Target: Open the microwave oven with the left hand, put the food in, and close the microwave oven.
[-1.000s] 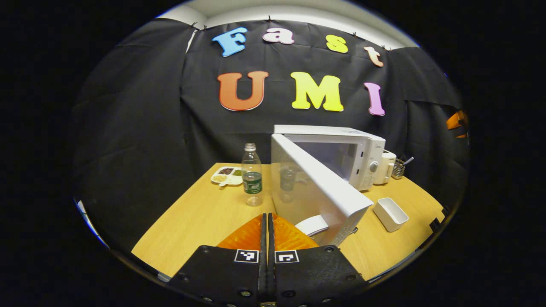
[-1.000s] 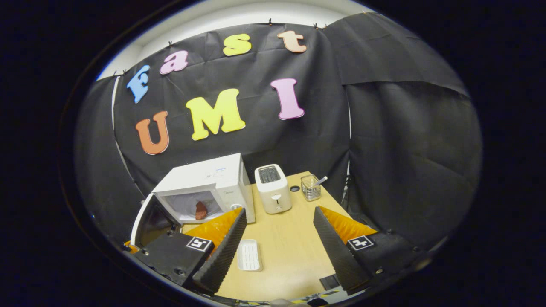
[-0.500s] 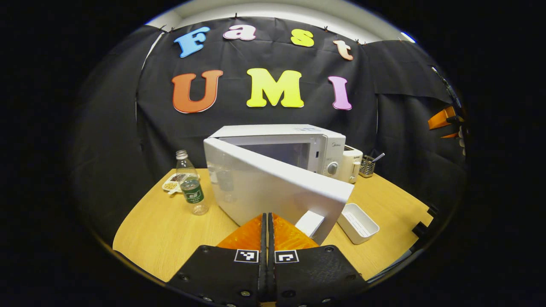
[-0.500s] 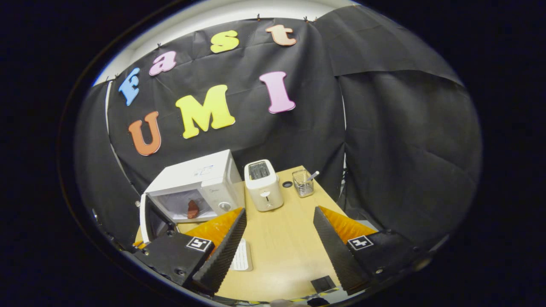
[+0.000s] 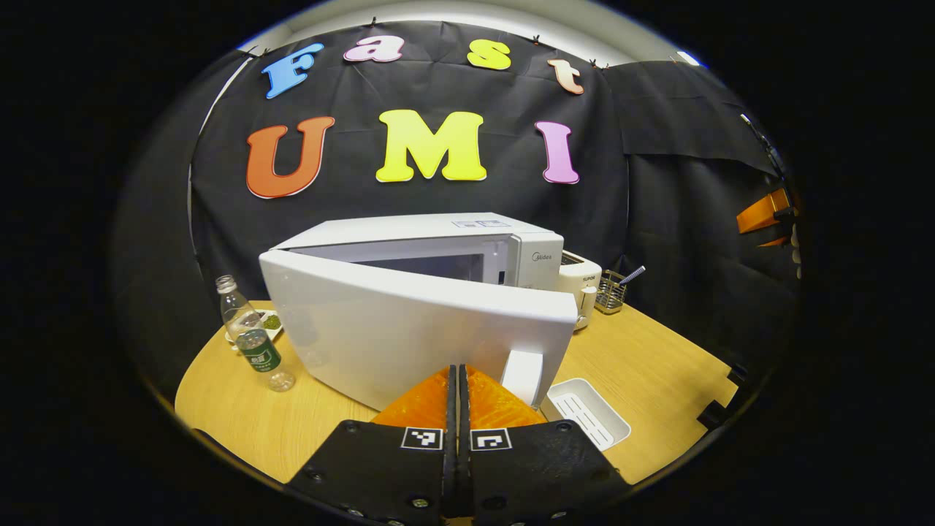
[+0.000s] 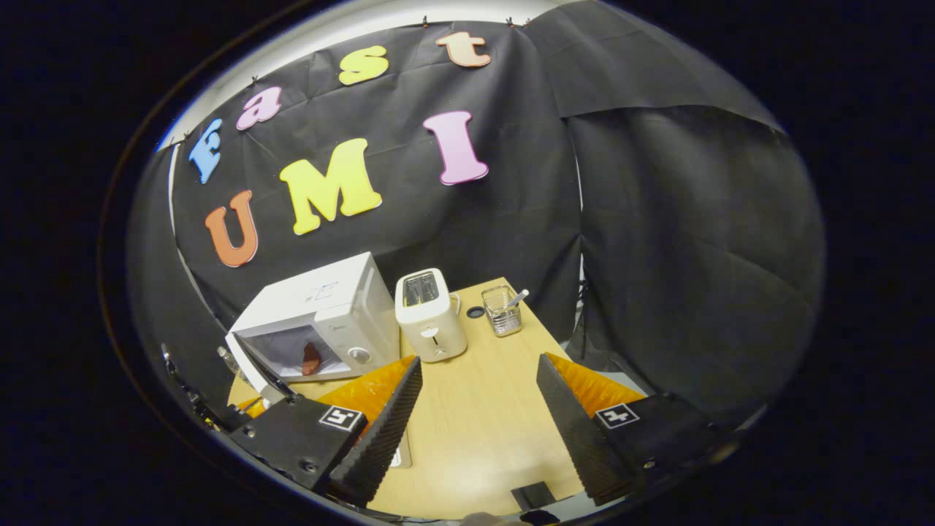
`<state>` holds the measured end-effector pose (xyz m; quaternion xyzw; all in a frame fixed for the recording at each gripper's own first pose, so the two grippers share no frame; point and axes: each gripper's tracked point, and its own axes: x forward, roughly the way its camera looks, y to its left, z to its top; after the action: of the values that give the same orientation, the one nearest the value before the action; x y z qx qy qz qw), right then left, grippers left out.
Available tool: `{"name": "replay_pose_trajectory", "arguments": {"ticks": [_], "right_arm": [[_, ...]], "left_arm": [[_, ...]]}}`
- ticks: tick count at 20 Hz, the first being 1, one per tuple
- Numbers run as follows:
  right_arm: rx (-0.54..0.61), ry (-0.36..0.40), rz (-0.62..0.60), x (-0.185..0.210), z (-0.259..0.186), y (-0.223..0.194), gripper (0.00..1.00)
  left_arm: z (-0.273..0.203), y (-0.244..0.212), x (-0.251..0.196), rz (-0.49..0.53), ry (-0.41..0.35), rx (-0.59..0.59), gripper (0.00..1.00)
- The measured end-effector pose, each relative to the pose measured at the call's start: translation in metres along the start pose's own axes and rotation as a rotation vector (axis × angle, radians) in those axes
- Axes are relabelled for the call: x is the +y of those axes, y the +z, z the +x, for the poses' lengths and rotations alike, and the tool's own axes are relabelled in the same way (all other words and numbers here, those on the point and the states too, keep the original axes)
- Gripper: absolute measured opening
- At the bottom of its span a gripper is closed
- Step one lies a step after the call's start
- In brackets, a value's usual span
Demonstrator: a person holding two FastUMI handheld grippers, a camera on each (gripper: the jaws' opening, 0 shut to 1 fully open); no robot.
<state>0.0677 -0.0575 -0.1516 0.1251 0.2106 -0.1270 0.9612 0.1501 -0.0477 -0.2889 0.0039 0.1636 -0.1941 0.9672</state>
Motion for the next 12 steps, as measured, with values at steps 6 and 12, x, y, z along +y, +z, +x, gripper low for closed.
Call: {"name": "replay_pose_trajectory", "arguments": {"ticks": [6,12], "right_arm": [[0.031,-0.008,-0.008,-0.018,0.021,0.006,1.00],[0.062,-0.009,-0.026,-0.031,0.046,0.012,1.00]], "left_arm": [[0.055,0.016,-0.018,0.008,-0.005,-0.002,0.00],[0.109,0.030,-0.025,0.003,0.011,-0.009,0.00]]}}
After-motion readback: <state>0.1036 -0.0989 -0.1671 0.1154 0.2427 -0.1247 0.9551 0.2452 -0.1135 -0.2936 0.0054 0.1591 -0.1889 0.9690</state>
